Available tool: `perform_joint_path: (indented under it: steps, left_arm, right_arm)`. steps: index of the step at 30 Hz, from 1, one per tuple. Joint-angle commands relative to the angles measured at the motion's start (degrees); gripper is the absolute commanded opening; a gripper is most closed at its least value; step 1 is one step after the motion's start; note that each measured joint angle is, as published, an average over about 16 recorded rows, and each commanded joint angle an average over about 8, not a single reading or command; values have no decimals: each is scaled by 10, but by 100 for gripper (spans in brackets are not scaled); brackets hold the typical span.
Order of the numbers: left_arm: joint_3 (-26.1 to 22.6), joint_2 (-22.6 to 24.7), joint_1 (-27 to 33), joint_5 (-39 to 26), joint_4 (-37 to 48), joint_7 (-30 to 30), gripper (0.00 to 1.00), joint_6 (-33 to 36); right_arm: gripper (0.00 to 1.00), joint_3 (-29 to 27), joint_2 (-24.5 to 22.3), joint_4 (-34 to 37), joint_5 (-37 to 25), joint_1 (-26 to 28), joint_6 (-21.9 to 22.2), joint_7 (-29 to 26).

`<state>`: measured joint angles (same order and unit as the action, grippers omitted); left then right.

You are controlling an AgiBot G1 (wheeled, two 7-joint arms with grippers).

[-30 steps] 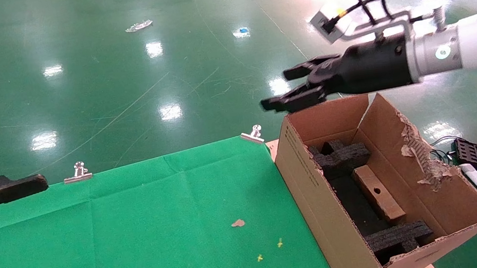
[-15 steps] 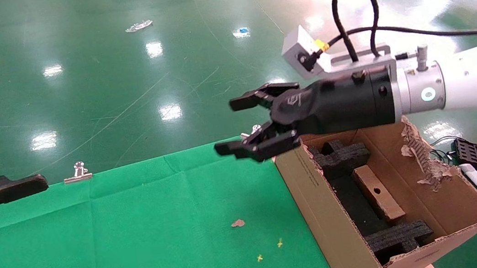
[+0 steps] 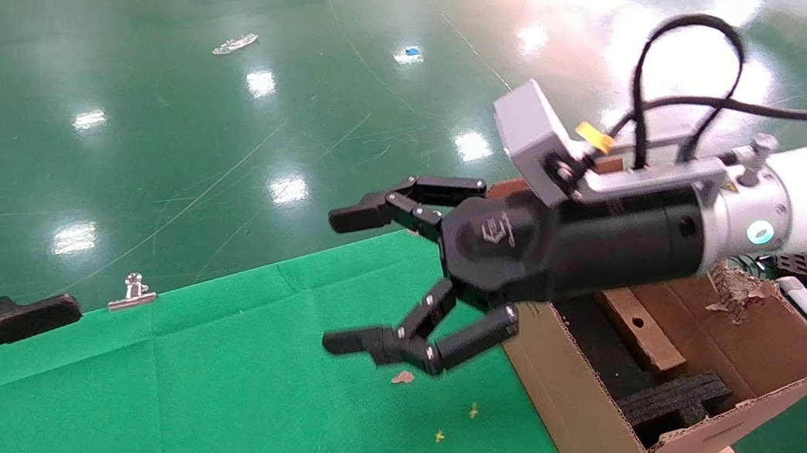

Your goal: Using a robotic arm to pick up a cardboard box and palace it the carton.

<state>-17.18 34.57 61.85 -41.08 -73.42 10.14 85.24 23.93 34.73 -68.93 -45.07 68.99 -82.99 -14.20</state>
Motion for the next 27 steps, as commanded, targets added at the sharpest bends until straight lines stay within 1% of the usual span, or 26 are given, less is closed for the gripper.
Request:
perform_joint_path:
  steps: [1, 7, 12, 27]
  left_arm:
    - [0, 0, 0, 0, 0, 0, 100, 0]
    - [0, 0, 0, 0, 0, 0, 100, 0]
    - [0, 0, 0, 0, 0, 0, 100, 0]
    - [0, 0, 0, 0, 0, 0, 100, 0]
  right_arm:
    - [100, -25, 1, -15, 10, -23, -9, 11]
    - [100, -80, 3, -47, 32, -76, -27, 34]
    - [100, -99, 3, -56, 40, -93, -33, 39]
    - [100, -84, 3, -49, 35, -79, -29, 35]
